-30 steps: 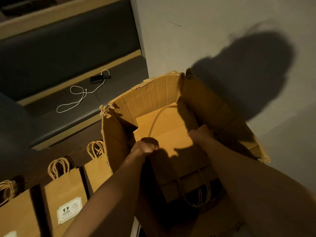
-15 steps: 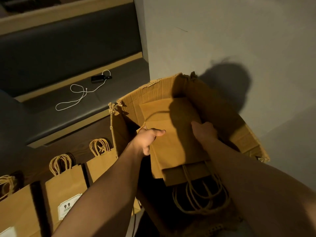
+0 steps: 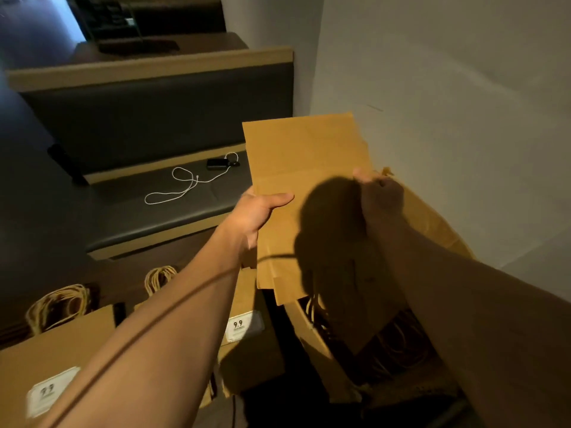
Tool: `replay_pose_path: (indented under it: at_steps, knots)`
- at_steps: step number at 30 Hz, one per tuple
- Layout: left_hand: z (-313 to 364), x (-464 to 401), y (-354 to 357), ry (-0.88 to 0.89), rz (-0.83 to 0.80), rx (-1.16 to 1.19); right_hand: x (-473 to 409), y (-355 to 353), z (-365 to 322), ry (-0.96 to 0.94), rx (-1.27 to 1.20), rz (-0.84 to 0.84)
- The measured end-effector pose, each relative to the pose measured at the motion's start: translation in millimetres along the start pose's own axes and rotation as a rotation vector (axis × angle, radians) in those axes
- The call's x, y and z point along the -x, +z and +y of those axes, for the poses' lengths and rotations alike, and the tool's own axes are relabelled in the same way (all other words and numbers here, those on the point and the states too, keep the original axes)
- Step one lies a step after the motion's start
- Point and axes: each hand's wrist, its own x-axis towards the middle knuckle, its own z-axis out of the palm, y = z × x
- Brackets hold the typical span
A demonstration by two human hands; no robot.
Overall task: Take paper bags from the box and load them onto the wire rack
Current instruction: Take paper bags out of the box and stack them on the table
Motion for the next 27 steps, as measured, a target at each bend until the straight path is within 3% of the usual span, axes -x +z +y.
replay_pose_path:
  at_steps: [3, 7, 11, 18, 21, 24, 27]
  knots:
    - [13, 29, -42, 0.013, 0.048, 0.072, 29, 32, -24, -0.044, -0.04, -0.06]
    - [21, 72, -108, 0.033, 0.152, 0.116, 77, 79, -51, 0.018, -0.172, -0.328]
    - [17, 120, -176, -0.05, 0.151, 0.185, 124, 124, -59, 0.105, -0.233, -0.417]
    - [-19, 178, -266, -0.115, 0.229, 0.375, 182, 173, -32, 0.215, -0.127, -0.586]
    - [-29, 193, -290, -0.183, 0.288, 0.376, 192, 184, -22, 0.215, -0.026, -0.555]
    - [-37, 203, -310, -0.127, 0.411, 0.319, 198, 189, -15, 0.168, 0.058, -0.475]
    - [-44, 211, -326, -0.078, 0.511, 0.281, 201, 188, -12, 0.168, 0.07, -0.507]
